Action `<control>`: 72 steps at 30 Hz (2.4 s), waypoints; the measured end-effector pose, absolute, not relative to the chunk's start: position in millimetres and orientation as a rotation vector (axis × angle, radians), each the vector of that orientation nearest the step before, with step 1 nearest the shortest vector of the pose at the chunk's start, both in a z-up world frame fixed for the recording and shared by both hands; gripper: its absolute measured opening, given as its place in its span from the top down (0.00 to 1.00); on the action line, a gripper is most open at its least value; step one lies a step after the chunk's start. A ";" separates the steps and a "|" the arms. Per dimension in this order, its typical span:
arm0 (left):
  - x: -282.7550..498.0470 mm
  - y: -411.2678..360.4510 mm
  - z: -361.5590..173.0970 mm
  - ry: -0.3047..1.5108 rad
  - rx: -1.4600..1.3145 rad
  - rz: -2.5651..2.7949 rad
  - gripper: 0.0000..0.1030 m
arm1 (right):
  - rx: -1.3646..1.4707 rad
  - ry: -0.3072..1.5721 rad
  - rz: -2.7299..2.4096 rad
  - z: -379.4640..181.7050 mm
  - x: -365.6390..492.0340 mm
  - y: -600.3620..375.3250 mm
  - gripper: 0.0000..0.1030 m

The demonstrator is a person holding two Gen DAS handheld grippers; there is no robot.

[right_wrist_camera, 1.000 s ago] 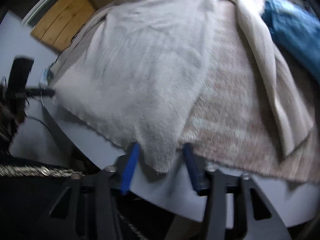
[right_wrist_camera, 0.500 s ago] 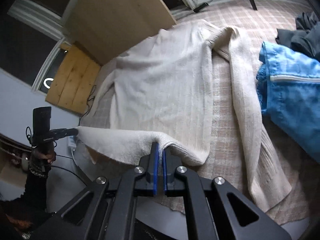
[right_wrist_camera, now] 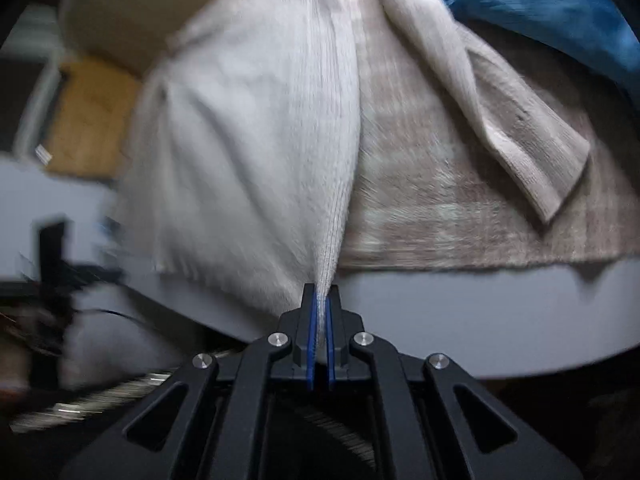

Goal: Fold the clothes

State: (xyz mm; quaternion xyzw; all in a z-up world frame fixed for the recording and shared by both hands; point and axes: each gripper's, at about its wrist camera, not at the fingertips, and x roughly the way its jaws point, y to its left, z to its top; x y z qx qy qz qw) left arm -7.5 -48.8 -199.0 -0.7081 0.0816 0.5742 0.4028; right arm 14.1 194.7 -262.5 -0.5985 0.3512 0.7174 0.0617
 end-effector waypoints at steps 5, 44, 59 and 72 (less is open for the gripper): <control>-18.6 -49.3 -210.1 0.158 -1.723 1.557 0.91 | -1.821 0.923 2.240 -248.3 7.5 195.9 0.85; 25.2 -61.7 -203.5 -0.034 -1.582 1.803 0.80 | -2.209 0.497 2.557 -257.3 -216.9 23.6 0.99; 15.3 -90.9 -208.0 -0.079 -1.625 1.847 0.79 | -2.247 0.178 2.522 -265.7 -242.4 -33.2 0.97; -0.5 -56.1 -220.5 -0.154 -1.594 1.724 0.79 | -2.128 1.040 2.463 -284.0 -215.8 59.6 0.97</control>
